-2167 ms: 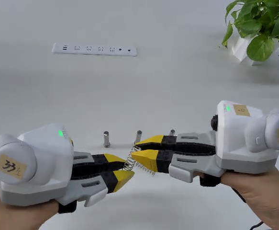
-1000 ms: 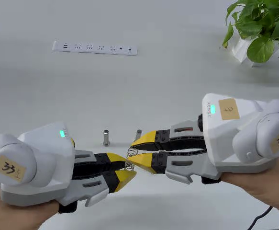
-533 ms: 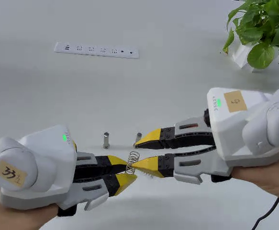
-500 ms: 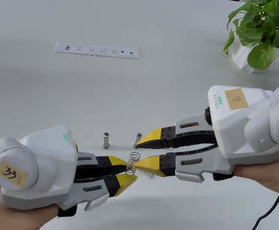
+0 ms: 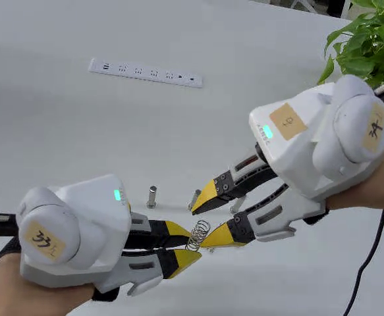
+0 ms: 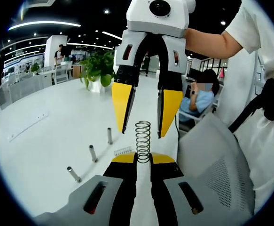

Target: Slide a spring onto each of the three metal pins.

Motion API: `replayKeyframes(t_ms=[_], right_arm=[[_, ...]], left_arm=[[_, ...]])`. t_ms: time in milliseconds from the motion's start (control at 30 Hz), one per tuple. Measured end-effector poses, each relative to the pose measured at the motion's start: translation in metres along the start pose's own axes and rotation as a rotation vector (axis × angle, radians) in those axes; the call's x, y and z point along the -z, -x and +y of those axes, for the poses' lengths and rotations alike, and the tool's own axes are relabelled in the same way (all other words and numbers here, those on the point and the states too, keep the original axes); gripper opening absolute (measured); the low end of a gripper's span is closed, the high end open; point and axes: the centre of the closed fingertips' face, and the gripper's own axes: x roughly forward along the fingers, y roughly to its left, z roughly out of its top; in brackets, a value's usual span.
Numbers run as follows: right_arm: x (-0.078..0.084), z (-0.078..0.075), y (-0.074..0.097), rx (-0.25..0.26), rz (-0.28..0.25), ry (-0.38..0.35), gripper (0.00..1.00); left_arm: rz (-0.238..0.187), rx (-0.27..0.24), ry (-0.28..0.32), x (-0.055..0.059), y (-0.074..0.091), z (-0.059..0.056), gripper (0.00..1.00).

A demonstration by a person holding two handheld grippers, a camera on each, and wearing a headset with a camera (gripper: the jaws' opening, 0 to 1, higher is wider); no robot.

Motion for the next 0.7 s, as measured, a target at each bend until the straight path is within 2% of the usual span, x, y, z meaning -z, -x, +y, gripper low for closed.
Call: replayKeyframes(t_ms=[233, 467, 700], right_arm=[[0.006, 0.003, -0.006, -0.066, 0.069, 0.06, 0.14], [0.014, 0.003, -0.007, -0.083, 0.114, 0.087, 0.11], [0.016, 0.006, -0.008, -0.099, 0.128, 0.093, 0.09]], left_arm=[[0.0, 0.009, -0.005, -0.002, -0.002, 0.0, 0.07], [0.001, 0.019, -0.007, -0.003, -0.004, -0.002, 0.07], [0.01, 0.028, -0.013, -0.002, -0.006, -0.004, 0.07]])
